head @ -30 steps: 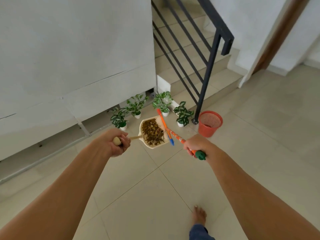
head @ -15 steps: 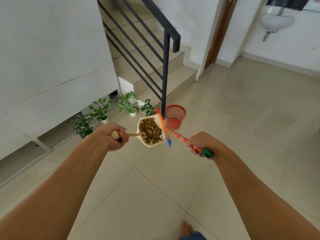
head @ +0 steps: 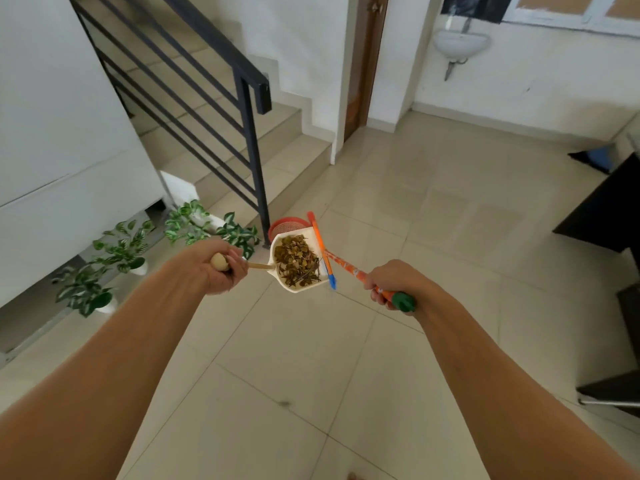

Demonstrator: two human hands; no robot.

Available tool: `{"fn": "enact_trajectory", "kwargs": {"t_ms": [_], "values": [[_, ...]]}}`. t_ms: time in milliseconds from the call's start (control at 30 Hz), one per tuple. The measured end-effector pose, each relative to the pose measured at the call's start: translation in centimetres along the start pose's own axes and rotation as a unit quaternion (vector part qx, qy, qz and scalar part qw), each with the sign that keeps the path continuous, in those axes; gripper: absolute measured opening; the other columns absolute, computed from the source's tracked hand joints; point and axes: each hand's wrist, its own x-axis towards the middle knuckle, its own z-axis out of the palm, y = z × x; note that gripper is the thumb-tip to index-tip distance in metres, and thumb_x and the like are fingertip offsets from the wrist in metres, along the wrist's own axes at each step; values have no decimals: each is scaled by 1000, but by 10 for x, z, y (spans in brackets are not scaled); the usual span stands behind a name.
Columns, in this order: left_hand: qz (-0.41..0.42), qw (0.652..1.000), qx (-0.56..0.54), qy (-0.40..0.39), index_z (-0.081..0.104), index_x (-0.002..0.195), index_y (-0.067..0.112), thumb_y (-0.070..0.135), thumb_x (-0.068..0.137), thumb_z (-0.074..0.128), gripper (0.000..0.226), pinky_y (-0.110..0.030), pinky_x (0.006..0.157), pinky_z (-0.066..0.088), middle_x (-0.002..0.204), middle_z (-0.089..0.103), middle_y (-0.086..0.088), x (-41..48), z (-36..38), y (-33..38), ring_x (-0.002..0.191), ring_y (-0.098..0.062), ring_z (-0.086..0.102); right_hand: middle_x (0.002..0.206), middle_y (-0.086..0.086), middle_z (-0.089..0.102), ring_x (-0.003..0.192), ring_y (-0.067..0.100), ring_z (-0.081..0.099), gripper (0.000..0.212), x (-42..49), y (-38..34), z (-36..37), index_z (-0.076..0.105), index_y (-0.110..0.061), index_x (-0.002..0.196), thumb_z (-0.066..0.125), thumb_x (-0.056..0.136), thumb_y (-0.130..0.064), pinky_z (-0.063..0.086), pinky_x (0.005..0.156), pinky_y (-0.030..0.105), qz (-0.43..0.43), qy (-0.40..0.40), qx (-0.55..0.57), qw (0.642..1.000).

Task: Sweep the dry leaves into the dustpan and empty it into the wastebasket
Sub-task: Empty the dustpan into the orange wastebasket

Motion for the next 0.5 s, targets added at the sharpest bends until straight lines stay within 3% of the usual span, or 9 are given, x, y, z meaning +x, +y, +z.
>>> {"fn": "enact_trajectory", "kwargs": {"t_ms": [233, 500], "values": [[29, 1000, 1, 3, 47, 99, 3, 8, 103, 42, 8, -15, 24, 31, 63, 41, -1, 19, 71, 7, 27, -6, 38, 57, 7, 53, 43, 11, 45, 25, 49, -7, -65, 63, 2, 108, 54, 86, -5, 36, 39, 20, -9, 5, -17, 1000], [49, 999, 11, 16, 49, 107, -3, 9, 104, 44, 13, -15, 25, 32, 57, 44, -3, 49, 117, 41, 28, -5, 38, 53, 7, 52, 35, 10, 44, 22, 107, -34, -96, 62, 2, 105, 56, 86, -5, 35, 36, 18, -18, 6, 6, 1000]]}}
